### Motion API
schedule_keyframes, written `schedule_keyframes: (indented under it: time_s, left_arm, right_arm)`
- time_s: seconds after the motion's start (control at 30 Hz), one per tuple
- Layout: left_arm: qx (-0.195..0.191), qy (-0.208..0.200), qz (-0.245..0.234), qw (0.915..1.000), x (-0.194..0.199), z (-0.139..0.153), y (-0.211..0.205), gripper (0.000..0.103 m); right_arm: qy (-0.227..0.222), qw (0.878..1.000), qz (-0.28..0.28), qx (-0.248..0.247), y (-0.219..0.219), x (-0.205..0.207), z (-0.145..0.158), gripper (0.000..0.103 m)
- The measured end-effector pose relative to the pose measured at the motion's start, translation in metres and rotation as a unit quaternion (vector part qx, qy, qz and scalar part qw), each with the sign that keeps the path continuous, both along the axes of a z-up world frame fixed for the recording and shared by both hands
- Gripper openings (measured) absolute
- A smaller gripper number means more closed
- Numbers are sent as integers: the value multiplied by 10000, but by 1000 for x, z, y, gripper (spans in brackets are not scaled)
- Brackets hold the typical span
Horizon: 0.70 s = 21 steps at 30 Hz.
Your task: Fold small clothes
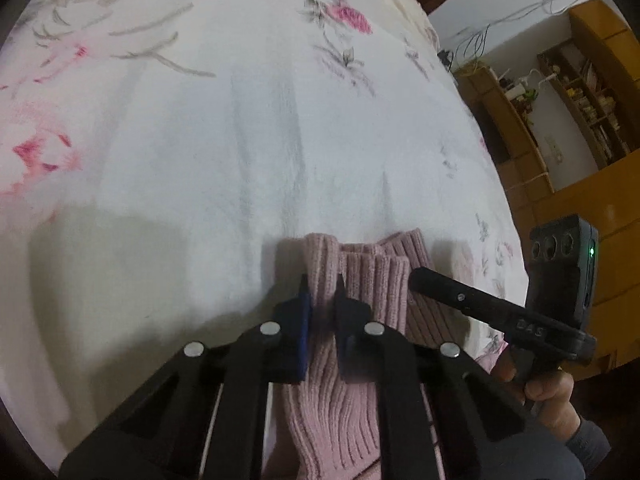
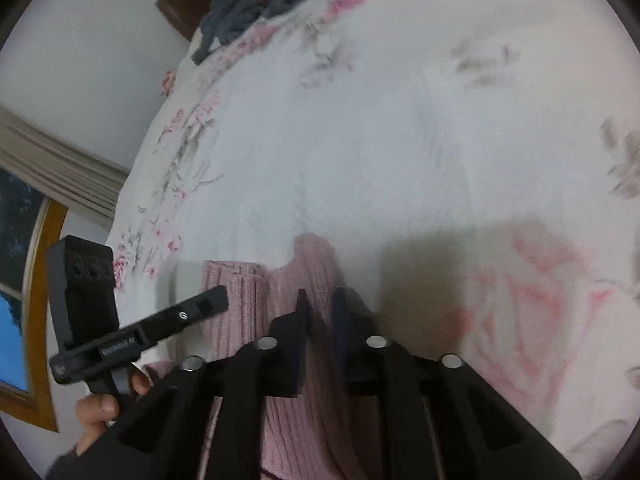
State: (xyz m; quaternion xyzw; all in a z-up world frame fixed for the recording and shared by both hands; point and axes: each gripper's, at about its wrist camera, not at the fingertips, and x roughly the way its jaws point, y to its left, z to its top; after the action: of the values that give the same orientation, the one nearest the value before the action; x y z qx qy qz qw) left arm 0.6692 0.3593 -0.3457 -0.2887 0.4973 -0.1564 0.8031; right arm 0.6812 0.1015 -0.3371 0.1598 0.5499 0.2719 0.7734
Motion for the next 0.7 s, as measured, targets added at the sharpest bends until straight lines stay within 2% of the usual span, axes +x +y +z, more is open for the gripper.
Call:
schedule_keyframes:
  time_s: [0.07,0.2,0.3,0.4,0.53,0.6,0.67,0.7]
  left_arm:
    - [-112,-248,78,9996,-15,21,6,7]
    - [-210,-696,-190,9972,-51,68,5,7]
    - [-144,-896,-410,9950,-85,97,-3,7]
    - [87,-1038,-620,9926,-129,117,-12,7]
    - [425,-1056,-821,9901,-188,121,-22,7]
    - [507,-802,-973,9907,-213,108,-29,8]
    - [905,-617,-1083,9881,-238,90,-35,12]
    - [1080,-255,-1206,9865,-249,71,-37,15]
  right_arm:
    - [-145,9998,-35,89,-10,-7,13,11]
    - [-507,9978,115,418,-29,-41,54,10]
    - [-758,9954,222,545,-39,-73,81,10]
    - [-1010,9925,440,522,-42,-110,105,10]
    - [-1350,9880,714,252,-49,-179,119,10]
    - [-1391,9866,850,-1,-51,-208,113,10]
    - [-1292,9873,918,-80,-56,-234,100,11]
    - [-1140,9881,1001,-237,-57,-248,87,11]
